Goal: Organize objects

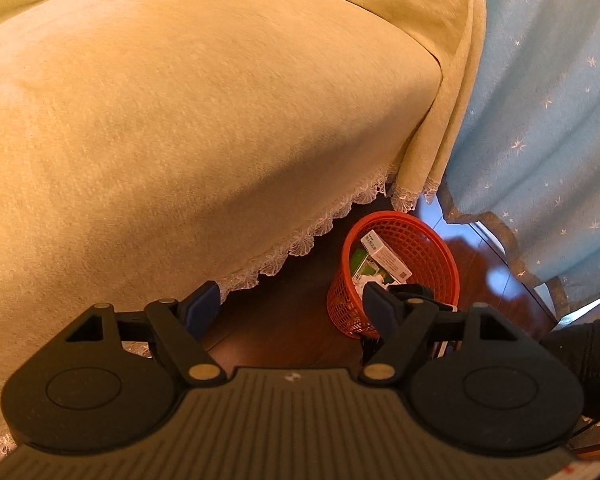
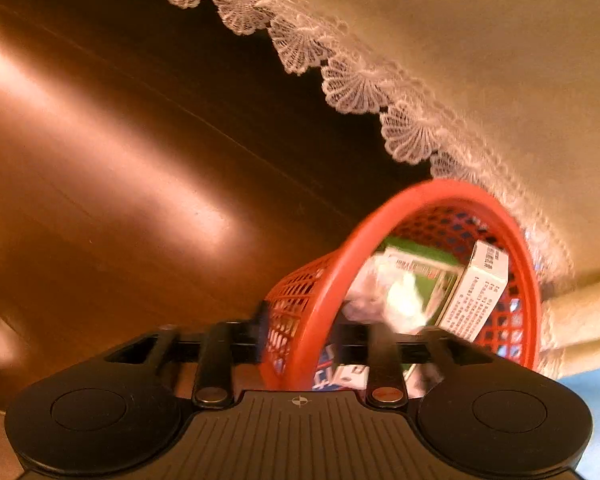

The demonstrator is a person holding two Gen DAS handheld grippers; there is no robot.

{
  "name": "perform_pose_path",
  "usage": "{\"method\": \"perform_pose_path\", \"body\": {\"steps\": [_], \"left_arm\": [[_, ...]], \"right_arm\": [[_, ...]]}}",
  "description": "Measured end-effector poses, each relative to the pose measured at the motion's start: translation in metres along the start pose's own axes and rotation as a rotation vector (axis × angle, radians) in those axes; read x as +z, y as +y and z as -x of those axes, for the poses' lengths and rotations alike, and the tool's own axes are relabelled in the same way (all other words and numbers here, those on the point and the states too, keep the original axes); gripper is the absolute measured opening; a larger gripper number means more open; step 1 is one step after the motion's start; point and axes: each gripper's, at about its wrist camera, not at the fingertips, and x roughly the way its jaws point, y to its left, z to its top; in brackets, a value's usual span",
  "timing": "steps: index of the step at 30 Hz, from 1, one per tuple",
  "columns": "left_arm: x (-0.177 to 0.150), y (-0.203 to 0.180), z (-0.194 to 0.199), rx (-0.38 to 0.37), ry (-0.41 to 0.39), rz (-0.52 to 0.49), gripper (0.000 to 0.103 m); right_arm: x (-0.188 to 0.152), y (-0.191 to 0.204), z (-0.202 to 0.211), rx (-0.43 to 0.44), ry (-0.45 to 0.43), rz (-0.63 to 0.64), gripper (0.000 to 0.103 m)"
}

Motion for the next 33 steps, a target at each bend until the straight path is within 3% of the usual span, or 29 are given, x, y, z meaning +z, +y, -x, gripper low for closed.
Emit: {"method": "perform_pose_path", "body": {"steps": [2,8,13,17,21,25,29,33], "left_arm": [[0.000,0.001,0.002,-0.001,0.001,0.003,0.074],[-0.002,0.002,0.014,0.000,0.016,0.019,0.075],[0.011,-0.004,0.045,0.016,0.030,0.023,0.080],[0.035,-0.011,0.089,0.018,0.037,0.054,0.088],[0.069,-0.025,0.149,0.028,0.029,0.078,0.100],[0.102,-0.039,0.209,0.042,0.004,0.087,0.102],[0.130,-0.054,0.265,0.082,-0.042,0.086,0.102],[0.151,-0.065,0.307,0.113,-0.065,0.081,0.102]], "right_arm": [[-0.001,-0.001,0.000,-0.005,0.003,-0.027,0.067],[-0.005,-0.002,0.025,-0.023,-0.001,-0.021,0.069],[0.000,-0.015,0.086,-0.014,0.001,-0.088,0.069],[0.010,-0.046,0.171,0.026,-0.012,-0.264,0.069],[0.018,-0.091,0.260,0.093,-0.018,-0.552,0.069],[0.026,-0.135,0.354,0.136,-0.018,-0.814,0.069],[0.036,-0.162,0.442,0.127,-0.041,-0.929,0.069],[0.045,-0.182,0.515,0.096,-0.074,-0.960,0.069]]}}
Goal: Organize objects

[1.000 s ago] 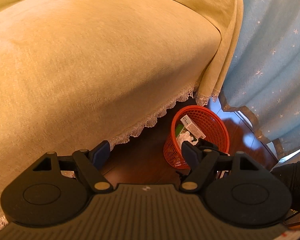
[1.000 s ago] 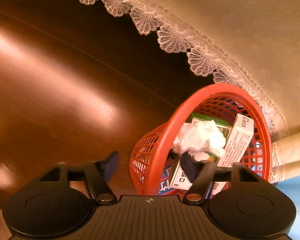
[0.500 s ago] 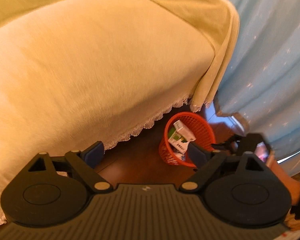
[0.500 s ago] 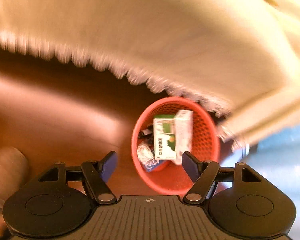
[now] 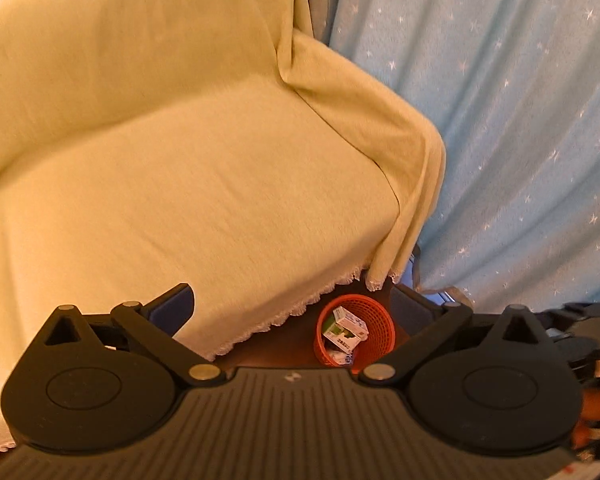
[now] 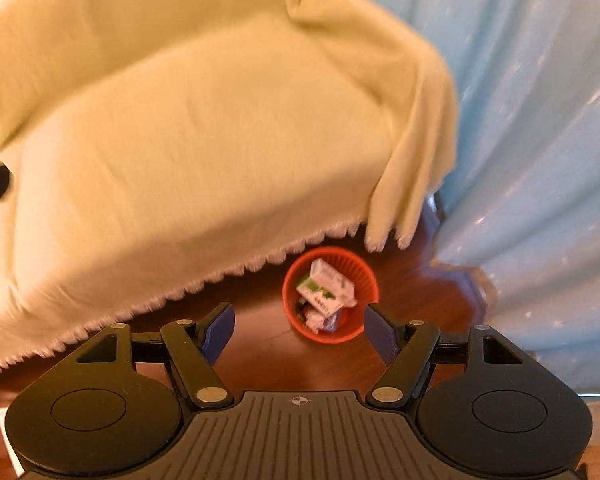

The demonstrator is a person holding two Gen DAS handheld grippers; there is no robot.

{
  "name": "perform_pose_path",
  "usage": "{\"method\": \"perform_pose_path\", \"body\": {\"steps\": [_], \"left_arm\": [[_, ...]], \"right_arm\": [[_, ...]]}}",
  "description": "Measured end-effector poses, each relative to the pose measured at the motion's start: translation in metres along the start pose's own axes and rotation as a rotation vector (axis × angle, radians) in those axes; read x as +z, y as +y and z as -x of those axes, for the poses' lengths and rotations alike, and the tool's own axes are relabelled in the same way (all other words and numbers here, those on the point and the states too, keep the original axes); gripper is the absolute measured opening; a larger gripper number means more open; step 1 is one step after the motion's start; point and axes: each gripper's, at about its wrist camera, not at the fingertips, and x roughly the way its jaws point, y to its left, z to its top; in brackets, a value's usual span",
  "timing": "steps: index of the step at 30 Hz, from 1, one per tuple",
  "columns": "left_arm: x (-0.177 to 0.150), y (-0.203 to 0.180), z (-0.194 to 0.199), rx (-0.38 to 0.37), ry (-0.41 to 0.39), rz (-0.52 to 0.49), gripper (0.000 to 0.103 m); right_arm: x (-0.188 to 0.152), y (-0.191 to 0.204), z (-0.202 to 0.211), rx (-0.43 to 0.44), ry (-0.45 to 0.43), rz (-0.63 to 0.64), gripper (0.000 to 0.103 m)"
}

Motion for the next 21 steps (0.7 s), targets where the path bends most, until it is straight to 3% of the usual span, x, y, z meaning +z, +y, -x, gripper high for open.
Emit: {"method": "perform_pose_path", "body": {"steps": [4,9,17,21], "left_arm": [[0.010,-0.003,0.030,0.028,-0.013,-0.002,0.102],[0.015,-0.001,0.057,0.007,0.017,-0.014,0.102],[-0.002,0.011,0.093,-0.022,0.057,-0.103,0.102],[-0.012,0.021,0.107,0.008,0.059,-0.133,0.102]], "right_arm": [[0.015,0.008,0.051,0.013,-0.045,-0.014,0.069],[0.014,0.018,0.103,0.011,-0.091,-0.055,0.069],[-0.018,0.051,0.163,-0.028,-0.128,-0.163,0.069],[-0.035,0.069,0.182,-0.040,-0.132,-0.185,0.069]]}}
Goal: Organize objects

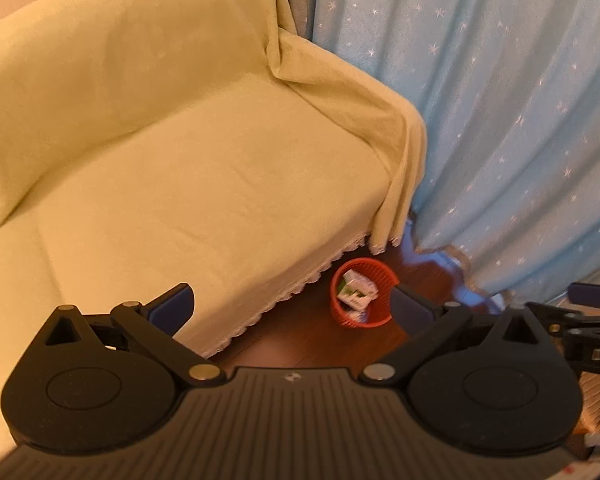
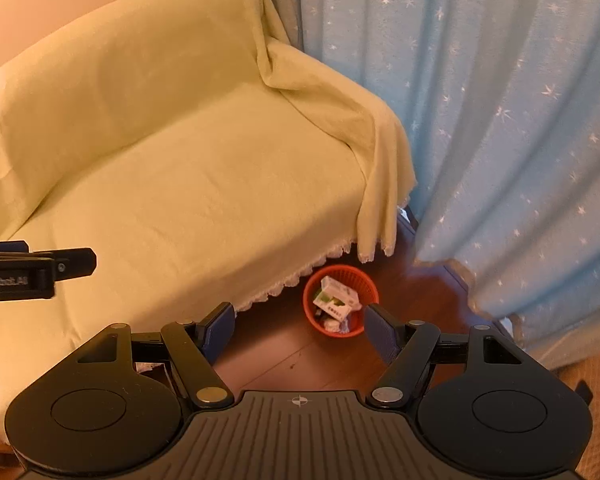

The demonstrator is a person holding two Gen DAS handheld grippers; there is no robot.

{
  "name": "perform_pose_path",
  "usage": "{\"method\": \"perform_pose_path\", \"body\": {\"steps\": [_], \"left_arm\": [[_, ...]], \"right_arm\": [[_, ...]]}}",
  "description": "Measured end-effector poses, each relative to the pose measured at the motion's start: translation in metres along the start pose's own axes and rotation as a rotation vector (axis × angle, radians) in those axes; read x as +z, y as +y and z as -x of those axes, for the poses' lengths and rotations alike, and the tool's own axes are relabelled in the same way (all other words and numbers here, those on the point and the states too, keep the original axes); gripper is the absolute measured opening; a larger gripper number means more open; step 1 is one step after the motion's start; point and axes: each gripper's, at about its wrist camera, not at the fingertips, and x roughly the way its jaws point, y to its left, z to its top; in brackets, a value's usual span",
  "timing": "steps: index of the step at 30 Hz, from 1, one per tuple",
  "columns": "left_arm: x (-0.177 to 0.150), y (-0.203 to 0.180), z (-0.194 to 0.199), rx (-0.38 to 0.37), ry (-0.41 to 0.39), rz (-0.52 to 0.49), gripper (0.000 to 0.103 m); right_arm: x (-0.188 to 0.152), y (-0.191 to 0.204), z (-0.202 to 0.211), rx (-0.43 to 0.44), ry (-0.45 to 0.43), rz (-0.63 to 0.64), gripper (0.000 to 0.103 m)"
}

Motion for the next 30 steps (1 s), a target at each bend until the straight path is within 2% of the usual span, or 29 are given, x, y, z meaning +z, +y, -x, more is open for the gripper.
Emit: {"method": "perform_pose_path", "body": {"steps": [8,19,30], "left_arm": [[-0.012,0.005,0.016,0.018,0.002,0.013,0.102],[-0.015,-0.011,0.031,0.017,-0.031,-0.007,0.102],[-0.020,-0.017,0.036,0.017,-0.028,-0.024,0.102]], "right_arm": [[-0.015,0.012,0.019,0.009,-0.003,0.019,0.069],[-0.020,0.005,0.036,0.000,-0.051,0.021,0.069],[-0.034,0.002,0.041,-0.001,-0.037,0.007,0.069]]}}
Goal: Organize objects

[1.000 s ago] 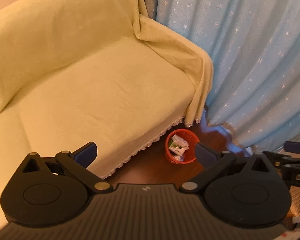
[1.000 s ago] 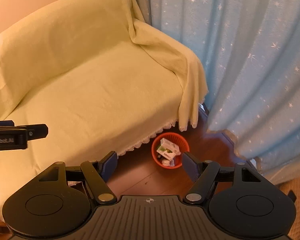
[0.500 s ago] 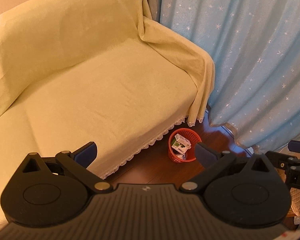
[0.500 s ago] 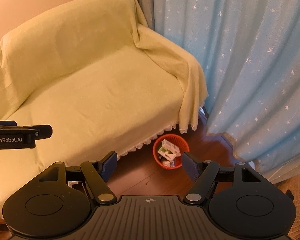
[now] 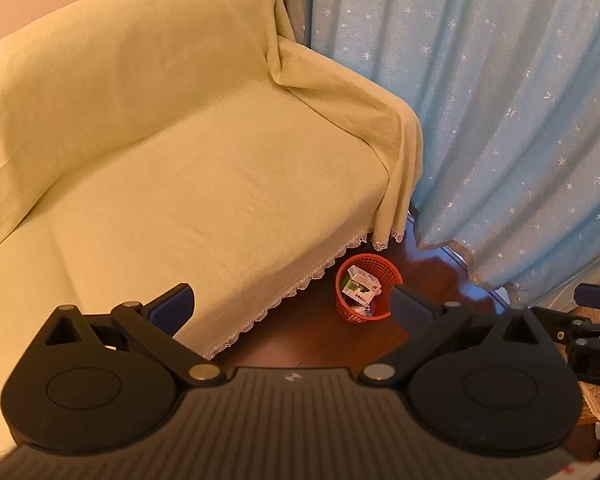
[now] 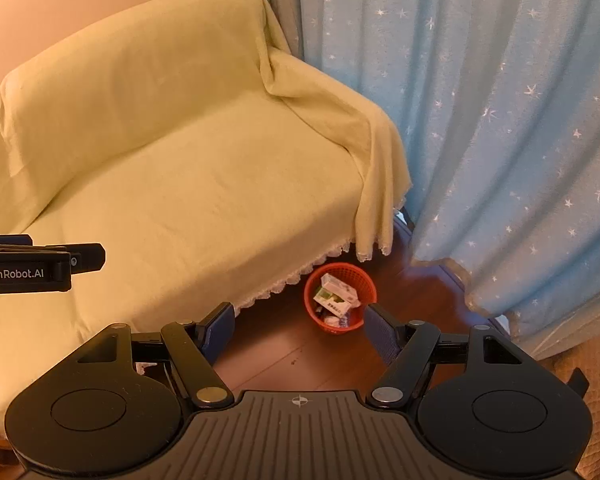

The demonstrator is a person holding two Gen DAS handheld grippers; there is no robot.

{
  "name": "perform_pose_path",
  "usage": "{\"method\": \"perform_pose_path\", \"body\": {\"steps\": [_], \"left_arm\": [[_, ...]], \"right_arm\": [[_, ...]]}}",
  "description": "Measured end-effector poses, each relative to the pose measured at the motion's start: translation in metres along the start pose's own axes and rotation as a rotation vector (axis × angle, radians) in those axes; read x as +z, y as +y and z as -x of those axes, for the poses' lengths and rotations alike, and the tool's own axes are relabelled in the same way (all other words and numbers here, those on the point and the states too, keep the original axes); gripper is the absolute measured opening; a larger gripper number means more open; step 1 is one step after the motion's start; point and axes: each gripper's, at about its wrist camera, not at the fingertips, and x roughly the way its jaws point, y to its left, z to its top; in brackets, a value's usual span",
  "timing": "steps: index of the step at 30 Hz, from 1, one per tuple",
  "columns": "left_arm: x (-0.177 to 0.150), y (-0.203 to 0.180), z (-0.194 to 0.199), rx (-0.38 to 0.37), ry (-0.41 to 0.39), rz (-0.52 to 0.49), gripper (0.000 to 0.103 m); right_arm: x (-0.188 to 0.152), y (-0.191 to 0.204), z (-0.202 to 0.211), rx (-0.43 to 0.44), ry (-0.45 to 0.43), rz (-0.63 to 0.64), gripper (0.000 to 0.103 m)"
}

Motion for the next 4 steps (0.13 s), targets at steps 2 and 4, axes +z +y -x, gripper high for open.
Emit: {"method": "perform_pose_path", "body": {"steps": [2,4], "left_arm": [[-0.0014,-0.0013,0.0008,0.000,-0.005,-0.002,0.102],[-0.0028,-0.0039,0.0030,0.001,-0.023,-0.004,0.102]], "right_arm": [[-0.0018,-0.0010,0.0016,-0.001,0.000,-0.002,0.069],[-0.0030,-0.0026,0.0036,-0.004,-0.001,-0.006,0.069]]}}
